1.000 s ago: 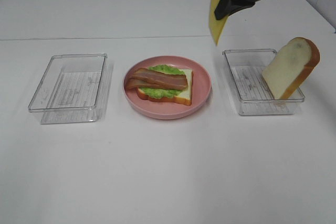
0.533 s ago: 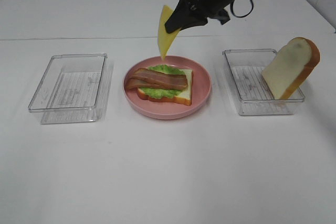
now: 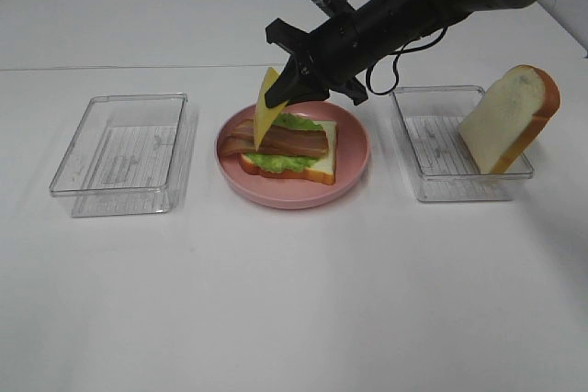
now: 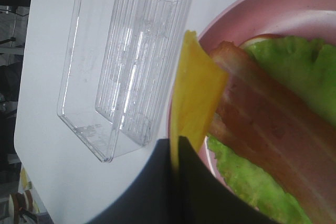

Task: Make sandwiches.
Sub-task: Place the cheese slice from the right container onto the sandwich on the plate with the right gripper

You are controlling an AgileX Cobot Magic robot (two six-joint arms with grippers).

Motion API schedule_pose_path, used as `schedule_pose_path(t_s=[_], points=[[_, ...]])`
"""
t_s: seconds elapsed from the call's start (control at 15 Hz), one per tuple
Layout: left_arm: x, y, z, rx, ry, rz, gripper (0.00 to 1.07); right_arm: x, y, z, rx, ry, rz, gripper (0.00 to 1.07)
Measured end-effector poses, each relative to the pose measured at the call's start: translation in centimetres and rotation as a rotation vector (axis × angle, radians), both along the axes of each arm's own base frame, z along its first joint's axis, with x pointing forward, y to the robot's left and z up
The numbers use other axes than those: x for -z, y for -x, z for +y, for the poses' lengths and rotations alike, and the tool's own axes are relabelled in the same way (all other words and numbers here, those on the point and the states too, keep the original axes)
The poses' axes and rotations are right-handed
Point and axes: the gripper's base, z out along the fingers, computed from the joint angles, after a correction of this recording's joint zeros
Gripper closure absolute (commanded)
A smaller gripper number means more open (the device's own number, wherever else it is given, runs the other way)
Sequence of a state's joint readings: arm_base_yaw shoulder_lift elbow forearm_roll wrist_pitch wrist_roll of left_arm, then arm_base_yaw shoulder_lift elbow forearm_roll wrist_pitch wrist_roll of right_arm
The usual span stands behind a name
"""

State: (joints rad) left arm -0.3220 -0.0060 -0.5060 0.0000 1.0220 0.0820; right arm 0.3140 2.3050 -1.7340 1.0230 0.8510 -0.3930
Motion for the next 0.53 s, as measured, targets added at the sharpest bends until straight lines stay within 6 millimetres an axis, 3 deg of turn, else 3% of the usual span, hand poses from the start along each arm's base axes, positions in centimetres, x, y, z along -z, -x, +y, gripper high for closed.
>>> schedule_pose_path(t_s=[0.27,0.53], points=[[0.0,0.0,0.0,0.0,0.0,0.0,0.2,0.5,-0.2,0.2,0.027,-0.026,0.017,1.07],[0.0,0.0,0.0,0.0,0.0,0.0,0.2,1.6,-0.4,-0.9,0.042,0.136,0.006,1.07]])
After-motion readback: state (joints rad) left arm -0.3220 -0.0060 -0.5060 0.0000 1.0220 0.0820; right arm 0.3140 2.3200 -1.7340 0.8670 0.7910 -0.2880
